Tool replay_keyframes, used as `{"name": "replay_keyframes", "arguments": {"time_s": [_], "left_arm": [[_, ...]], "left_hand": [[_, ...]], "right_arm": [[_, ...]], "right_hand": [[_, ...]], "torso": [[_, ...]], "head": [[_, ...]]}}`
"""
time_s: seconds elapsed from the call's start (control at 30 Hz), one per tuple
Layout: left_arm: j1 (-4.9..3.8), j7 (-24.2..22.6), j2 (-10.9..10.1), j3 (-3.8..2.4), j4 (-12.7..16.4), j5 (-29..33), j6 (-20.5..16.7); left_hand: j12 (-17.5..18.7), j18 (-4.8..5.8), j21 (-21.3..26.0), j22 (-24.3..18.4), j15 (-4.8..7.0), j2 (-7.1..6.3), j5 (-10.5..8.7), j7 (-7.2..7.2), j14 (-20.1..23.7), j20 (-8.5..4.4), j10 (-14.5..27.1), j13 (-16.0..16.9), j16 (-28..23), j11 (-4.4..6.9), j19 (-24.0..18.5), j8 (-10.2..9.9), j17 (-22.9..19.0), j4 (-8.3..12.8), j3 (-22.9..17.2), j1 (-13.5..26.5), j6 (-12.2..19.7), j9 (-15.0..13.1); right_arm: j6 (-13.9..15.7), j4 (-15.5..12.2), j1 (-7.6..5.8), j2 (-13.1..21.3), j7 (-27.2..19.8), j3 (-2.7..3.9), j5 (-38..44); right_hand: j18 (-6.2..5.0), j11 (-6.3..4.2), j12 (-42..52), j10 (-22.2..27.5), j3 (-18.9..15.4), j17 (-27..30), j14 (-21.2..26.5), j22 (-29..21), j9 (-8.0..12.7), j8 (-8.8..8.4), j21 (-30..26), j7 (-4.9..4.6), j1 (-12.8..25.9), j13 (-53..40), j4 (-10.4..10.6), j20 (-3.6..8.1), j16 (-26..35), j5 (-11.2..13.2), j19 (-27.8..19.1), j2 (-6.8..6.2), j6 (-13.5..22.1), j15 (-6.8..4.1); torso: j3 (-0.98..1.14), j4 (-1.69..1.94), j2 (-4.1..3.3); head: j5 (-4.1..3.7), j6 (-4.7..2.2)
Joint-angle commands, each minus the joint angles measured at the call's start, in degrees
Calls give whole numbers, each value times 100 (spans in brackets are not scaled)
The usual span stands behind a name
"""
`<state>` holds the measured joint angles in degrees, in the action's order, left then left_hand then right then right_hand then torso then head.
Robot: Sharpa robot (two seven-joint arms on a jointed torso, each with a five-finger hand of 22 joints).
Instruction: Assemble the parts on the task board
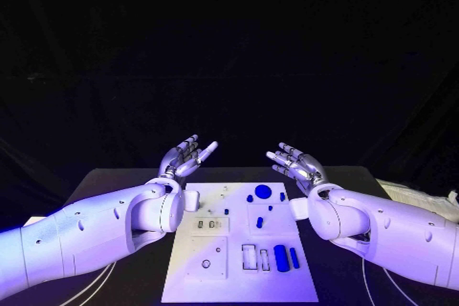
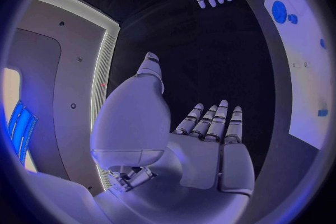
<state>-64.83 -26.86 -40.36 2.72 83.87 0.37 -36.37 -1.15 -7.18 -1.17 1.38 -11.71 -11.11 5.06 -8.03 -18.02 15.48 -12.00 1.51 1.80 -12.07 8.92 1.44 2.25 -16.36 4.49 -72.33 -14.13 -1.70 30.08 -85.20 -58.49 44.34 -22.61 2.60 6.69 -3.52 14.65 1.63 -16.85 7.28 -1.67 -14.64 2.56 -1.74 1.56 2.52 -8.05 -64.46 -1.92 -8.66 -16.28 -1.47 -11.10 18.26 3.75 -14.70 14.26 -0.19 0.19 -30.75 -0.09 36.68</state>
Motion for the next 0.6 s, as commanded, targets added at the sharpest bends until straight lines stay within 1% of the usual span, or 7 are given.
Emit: {"name": "replay_keyframes", "arguments": {"time_s": [0.03,0.13,0.23,0.27,0.43,0.5,0.6], "left_arm": [[-9,29,12,-3,1,-66,307],[-9,29,12,-3,1,-66,307],[-9,29,12,-3,1,-66,307],[-9,-130,-139,-4,-9,120,531],[-9,-153,-249,-4,58,166,678],[-11,-142,-318,-5,119,158,769],[-16,-132,-437,-7,247,134,858]], "left_hand": [[-57,-115,-52,27,-57,40,32,-693,-219,104,-145,20,71,-115,86,55,32,-84,-73,-282,-173,-24],[-96,-112,-106,59,-79,176,4,-722,-502,118,-415,47,121,-151,258,96,66,-76,-208,-338,-417,-49],[-341,17,-453,248,-202,551,-36,-854,-1978,120,-1621,164,494,-300,1321,295,253,-42,-495,-468,-1325,-151],[-393,-10,-555,299,-171,609,-36,-841,-2255,118,-1906,185,565,-275,1627,348,283,-23,-541,-515,-1562,-176],[-647,-232,-1023,481,52,790,-56,-719,-3063,107,-3574,248,735,-87,3066,582,308,105,-604,-716,-2883,-267],[-662,-304,-1084,478,131,837,-61,-640,-3298,96,-3826,230,750,-13,3315,682,296,293,-651,-922,-3456,-297],[-594,-329,-1031,409,175,895,-58,-571,-3492,83,-4042,208,685,51,3448,645,247,501,-670,-1052,-3690,-250]], "right_arm": [[-1055,61,22,-15,433,29,616],[-1256,103,37,-20,520,52,723],[-1342,122,44,-21,557,62,770],[-658,230,38,68,181,86,1901],[-541,313,30,80,148,132,2542],[-518,341,25,91,152,158,2818],[-508,388,8,97,166,204,3227]], "right_hand": [[-237,21,120,-758,78,-60,-714,108,-59,91,228,-852,-526,-61,-254,-47,-106,-37,594,60,-596,-7],[-325,11,209,-1483,117,-114,-1474,199,-108,169,433,-835,-733,-108,-384,-43,-205,-34,1131,79,-1159,-46],[-470,-119,421,-2877,203,-205,-2881,297,-188,324,689,-757,-933,-195,-524,-36,-439,-70,1782,118,-2123,-203],[-500,-146,445,-3071,223,-214,-3137,309,-197,346,729,-737,-959,-198,-549,-35,-476,-63,1886,120,-2297,-233],[-680,-295,409,-3614,411,-200,-3842,336,-214,404,923,-605,-1012,-167,-675,-31,-520,10,2316,152,-3283,-408],[-700,-335,376,-3770,476,-199,-4019,331,-217,405,969,-576,-988,-165,-712,-15,-506,23,2431,131,-3591,-453],[-711,-383,315,-3970,589,-198,-4263,320,-208,364,1029,-549,-940,-162,-742,24,-484,25,2595,104,-3784,-512]], "torso": [[0,0,0],[0,0,0],[0,0,0],[-17,37,-22],[-37,51,-75],[-44,58,-111],[-47,57,-182]], "head": [[0,0],[0,0],[0,0],[-46,91],[-99,99],[-115,91],[-126,80]]}}
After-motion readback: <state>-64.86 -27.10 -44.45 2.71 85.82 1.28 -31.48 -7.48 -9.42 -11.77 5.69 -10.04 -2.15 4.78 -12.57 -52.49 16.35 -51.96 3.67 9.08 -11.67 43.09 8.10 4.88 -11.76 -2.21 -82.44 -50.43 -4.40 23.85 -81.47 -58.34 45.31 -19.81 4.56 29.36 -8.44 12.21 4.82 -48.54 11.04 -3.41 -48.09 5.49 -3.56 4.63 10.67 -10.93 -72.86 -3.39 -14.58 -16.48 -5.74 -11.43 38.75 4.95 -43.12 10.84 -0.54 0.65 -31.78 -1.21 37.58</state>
